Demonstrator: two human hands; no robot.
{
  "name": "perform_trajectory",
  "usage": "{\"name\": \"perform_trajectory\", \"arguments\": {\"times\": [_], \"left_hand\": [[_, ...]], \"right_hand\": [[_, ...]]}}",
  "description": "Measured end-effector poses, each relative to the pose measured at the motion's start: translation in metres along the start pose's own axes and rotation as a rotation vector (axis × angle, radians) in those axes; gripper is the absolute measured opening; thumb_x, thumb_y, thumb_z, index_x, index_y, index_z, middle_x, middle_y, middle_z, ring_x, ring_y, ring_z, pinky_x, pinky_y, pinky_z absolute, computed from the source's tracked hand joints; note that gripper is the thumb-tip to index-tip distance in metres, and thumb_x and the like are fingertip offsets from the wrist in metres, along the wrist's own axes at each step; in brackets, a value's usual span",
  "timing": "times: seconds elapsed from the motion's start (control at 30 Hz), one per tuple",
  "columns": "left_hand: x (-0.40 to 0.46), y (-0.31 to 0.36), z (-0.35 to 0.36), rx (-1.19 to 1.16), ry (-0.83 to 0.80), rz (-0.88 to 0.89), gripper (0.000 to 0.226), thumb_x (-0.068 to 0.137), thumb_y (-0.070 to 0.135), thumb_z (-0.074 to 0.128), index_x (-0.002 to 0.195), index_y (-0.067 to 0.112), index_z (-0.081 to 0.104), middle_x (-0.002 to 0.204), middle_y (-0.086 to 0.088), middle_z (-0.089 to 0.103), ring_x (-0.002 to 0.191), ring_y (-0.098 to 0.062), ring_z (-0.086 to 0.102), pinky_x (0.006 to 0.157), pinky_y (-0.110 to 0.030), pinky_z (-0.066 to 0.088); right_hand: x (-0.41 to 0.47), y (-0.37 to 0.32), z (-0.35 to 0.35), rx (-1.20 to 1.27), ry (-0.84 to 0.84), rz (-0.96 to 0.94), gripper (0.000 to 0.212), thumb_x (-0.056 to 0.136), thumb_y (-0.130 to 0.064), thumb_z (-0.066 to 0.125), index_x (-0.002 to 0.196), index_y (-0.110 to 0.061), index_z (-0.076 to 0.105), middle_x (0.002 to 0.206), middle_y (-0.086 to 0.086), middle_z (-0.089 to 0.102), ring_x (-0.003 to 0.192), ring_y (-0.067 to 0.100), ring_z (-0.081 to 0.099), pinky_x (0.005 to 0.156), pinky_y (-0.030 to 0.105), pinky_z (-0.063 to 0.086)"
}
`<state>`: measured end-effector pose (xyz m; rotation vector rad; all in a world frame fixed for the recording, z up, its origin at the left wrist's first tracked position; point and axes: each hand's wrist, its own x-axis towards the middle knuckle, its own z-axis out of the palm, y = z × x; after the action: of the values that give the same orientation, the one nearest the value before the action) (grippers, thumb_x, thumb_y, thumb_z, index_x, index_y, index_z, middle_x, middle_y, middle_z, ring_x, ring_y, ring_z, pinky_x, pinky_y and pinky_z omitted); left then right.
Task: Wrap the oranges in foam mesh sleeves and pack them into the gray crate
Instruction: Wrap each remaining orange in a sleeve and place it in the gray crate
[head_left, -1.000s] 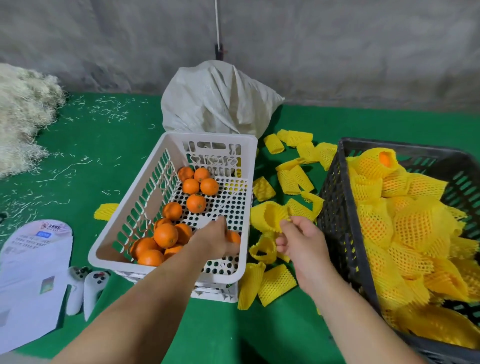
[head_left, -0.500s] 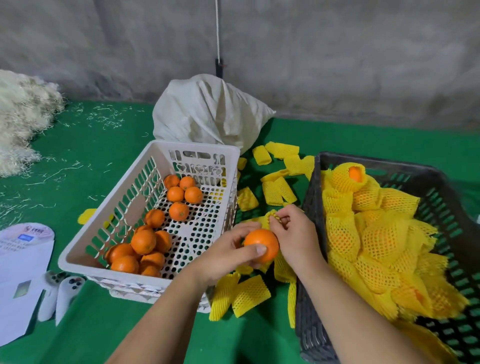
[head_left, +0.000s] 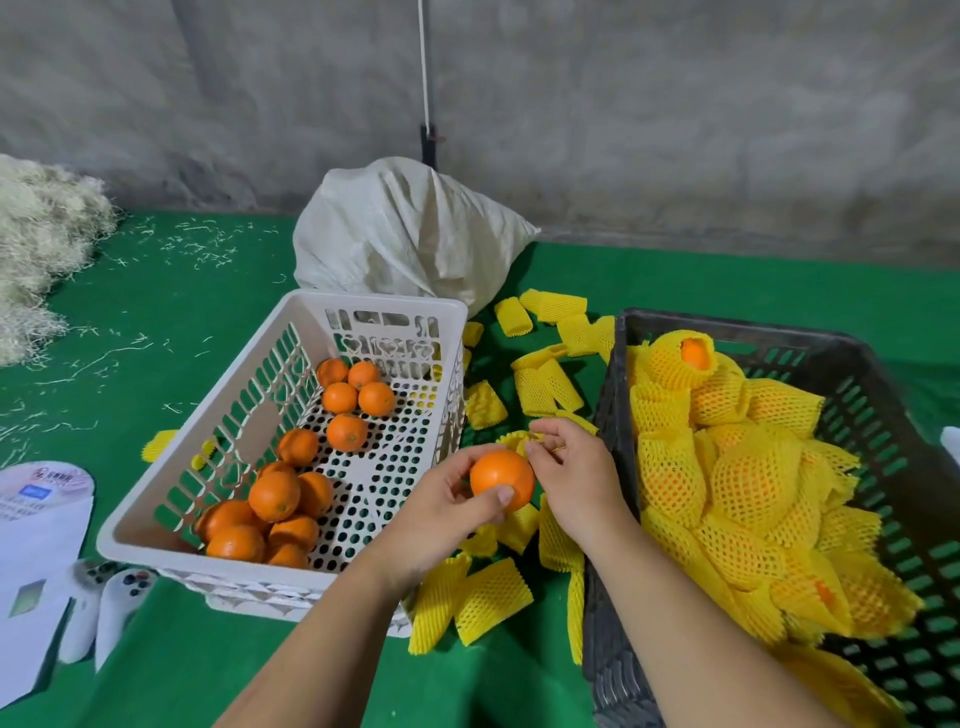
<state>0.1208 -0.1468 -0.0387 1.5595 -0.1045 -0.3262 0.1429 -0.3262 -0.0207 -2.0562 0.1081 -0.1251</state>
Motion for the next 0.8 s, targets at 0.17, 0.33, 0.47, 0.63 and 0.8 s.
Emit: {"name": "perform_trajectory", "arguments": {"times": [0.17,0.33,0.47,0.63,0.8], "left_hand": [[0.000,-0.002,-0.003,0.007,0.079,0.084,0.070,0.083,0.040,0.085,0.142,0.047,0.049,0.136,0.005,0.055,0.106,-0.009,0.070,0.089,-0.033,0.061],[0.005,-0.007,-0.001,0.176,0.067,0.124,0.076,0.083,0.041,0.083,0.148,0.035,0.043,0.143,0.003,0.045,0.116,-0.009,0.062,0.085,-0.022,0.056],[0.006,-0.006,-0.001,0.002,0.103,0.113,0.067,0.083,0.039,0.084,0.137,0.033,0.044,0.126,-0.010,0.057,0.093,-0.010,0.067,0.077,-0.025,0.056],[0.005,-0.005,-0.003,-0.180,0.116,0.061,0.070,0.088,0.058,0.075,0.141,0.035,0.036,0.131,-0.012,0.063,0.111,-0.015,0.072,0.089,-0.030,0.059],[0.005,-0.004,-0.012,-0.408,0.019,0.030,0.070,0.091,0.034,0.069,0.152,0.030,0.035,0.144,-0.010,0.063,0.126,-0.026,0.066,0.101,-0.042,0.056]], "right_hand": [[-0.003,-0.003,-0.003,-0.043,0.008,-0.072,0.018,0.103,-0.020,0.058,0.116,-0.020,0.071,0.113,-0.005,0.063,0.100,0.012,0.063,0.087,0.028,0.051],[-0.014,-0.007,-0.002,-0.006,-0.034,-0.177,0.017,0.102,-0.016,0.060,0.113,-0.016,0.073,0.109,-0.004,0.071,0.102,0.011,0.066,0.090,0.036,0.056],[-0.020,-0.012,0.000,-0.010,-0.007,-0.326,0.017,0.101,-0.015,0.062,0.115,-0.015,0.072,0.108,-0.005,0.069,0.101,0.008,0.064,0.088,0.033,0.056],[-0.025,-0.009,0.005,0.093,-0.087,-0.349,0.029,0.098,-0.019,0.063,0.125,-0.028,0.062,0.101,-0.017,0.064,0.095,0.007,0.064,0.081,0.025,0.056],[-0.021,-0.006,0.015,-0.003,-0.257,-0.233,0.051,0.096,-0.034,0.069,0.145,-0.031,0.051,0.128,-0.015,0.049,0.117,0.001,0.054,0.095,0.035,0.057]]}}
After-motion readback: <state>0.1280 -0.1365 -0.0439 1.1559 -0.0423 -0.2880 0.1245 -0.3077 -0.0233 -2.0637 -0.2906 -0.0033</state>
